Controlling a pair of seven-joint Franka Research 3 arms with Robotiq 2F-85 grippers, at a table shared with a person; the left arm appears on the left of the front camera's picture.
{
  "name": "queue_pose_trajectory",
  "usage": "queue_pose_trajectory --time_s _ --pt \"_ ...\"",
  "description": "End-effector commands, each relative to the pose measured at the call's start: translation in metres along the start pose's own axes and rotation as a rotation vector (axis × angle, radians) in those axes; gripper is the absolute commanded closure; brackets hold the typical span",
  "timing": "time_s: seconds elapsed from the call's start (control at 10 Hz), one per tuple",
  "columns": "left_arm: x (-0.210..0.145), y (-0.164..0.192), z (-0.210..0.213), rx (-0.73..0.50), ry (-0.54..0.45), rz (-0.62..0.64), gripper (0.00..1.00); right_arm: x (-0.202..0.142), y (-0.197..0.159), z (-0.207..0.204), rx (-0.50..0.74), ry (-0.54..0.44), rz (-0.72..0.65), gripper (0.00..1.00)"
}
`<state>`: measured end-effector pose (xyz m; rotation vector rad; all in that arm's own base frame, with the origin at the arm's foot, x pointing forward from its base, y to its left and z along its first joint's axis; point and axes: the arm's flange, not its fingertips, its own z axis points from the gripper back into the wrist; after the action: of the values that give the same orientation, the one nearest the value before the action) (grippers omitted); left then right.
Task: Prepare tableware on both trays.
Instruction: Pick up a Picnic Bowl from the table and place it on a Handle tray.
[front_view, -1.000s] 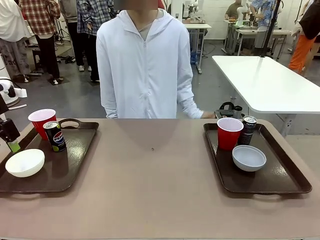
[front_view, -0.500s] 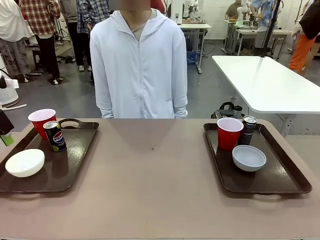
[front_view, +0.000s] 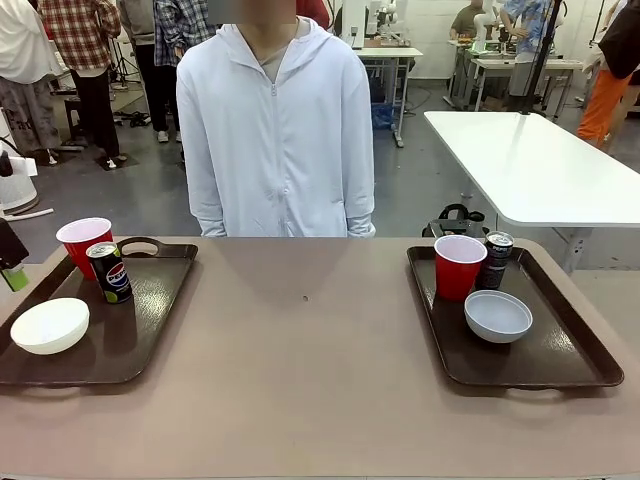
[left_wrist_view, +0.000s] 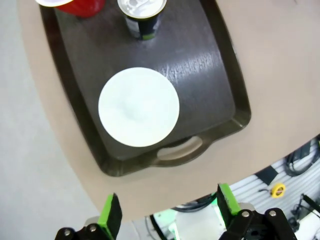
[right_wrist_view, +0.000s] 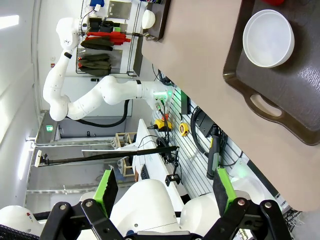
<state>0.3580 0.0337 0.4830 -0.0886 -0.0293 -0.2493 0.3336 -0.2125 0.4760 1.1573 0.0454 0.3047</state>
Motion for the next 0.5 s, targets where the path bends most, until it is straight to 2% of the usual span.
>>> queue_pose_trajectory --time_s 0.0,0.4 --pt "0.0 0.0001 -0.001 0.001 0.005 -0.009 0.0 -0.001 0.0014 -0.005 -0.008 -0.01 -0.016 0.0" --pt "0.0 0.0001 -0.001 0.001 0.005 -0.009 0.0 -0.001 0.0014 -0.005 -0.008 -0.01 -0.016 0.0"
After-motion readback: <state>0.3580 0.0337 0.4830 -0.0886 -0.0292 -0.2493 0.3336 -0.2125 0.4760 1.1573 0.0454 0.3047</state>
